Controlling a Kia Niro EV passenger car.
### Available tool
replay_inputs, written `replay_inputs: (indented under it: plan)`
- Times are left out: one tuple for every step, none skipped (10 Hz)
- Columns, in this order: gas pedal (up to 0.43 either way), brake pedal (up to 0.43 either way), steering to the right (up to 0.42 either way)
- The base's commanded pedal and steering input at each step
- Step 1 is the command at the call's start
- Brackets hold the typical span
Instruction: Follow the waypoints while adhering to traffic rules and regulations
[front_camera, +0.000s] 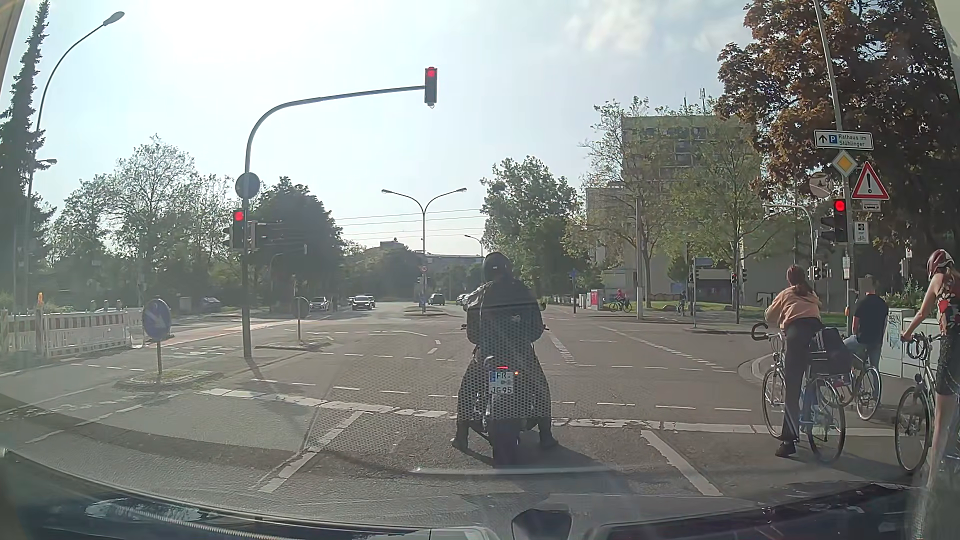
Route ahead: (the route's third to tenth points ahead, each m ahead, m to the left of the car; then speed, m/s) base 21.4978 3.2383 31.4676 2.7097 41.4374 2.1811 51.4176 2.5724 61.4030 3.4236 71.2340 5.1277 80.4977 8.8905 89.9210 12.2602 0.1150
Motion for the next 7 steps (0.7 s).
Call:
replay_inputs:
  plan:
    - [0.000,0.183,0.003]
    - [0.000,0.183,0.004]
    - [0.000,0.183,0.005]
    - [0.000,0.189,0.006]
    - [0.000,0.207,0.005]
    - [0.000,0.220,0.006]
    - [0.000,0.220,0.005]
